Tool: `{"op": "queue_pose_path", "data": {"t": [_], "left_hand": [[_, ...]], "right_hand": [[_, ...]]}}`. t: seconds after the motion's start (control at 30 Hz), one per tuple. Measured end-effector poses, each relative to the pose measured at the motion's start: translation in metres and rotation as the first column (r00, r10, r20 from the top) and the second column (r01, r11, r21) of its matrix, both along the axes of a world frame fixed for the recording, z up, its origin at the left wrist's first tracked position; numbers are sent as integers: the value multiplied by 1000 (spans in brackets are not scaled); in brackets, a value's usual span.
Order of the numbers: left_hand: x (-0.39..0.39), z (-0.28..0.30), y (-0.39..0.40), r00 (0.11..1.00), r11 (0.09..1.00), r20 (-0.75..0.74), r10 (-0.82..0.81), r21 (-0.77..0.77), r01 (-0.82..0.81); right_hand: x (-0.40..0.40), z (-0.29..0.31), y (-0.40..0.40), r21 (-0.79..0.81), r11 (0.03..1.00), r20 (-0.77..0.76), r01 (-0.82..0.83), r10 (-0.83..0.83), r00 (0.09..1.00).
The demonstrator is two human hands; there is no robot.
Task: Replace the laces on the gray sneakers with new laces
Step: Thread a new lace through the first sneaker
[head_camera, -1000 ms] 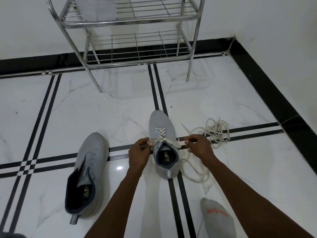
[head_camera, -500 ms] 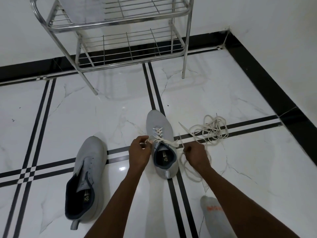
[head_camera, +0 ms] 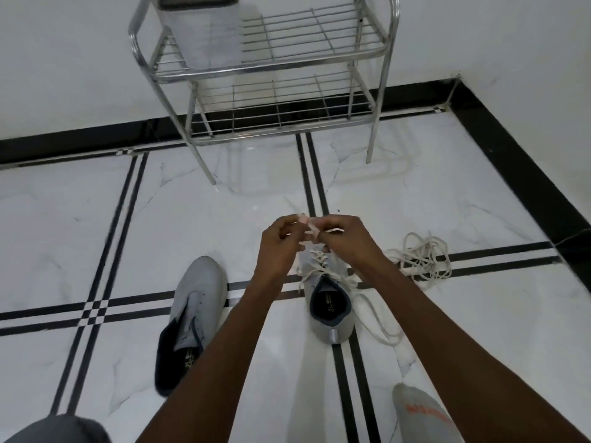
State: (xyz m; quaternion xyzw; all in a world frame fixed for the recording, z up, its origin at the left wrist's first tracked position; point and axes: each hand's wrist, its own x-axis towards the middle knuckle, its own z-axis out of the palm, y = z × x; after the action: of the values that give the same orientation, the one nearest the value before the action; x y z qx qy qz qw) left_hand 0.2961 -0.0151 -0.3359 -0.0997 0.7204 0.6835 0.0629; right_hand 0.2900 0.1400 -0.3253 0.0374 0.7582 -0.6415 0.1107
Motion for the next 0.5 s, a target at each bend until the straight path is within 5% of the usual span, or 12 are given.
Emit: {"op": "queue_pose_path", "data": {"t": [0.33, 0.5], "left_hand": [[42, -21, -103, 979, 955, -4, 203, -220, -199], [69, -44, -165, 908, 747, -100, 408, -535, -395]], "right_hand": [[27, -32, -114, -21, 992, 72, -127, 129, 989], [30, -67, -156, -134, 980, 287, -144, 178, 941]]}}
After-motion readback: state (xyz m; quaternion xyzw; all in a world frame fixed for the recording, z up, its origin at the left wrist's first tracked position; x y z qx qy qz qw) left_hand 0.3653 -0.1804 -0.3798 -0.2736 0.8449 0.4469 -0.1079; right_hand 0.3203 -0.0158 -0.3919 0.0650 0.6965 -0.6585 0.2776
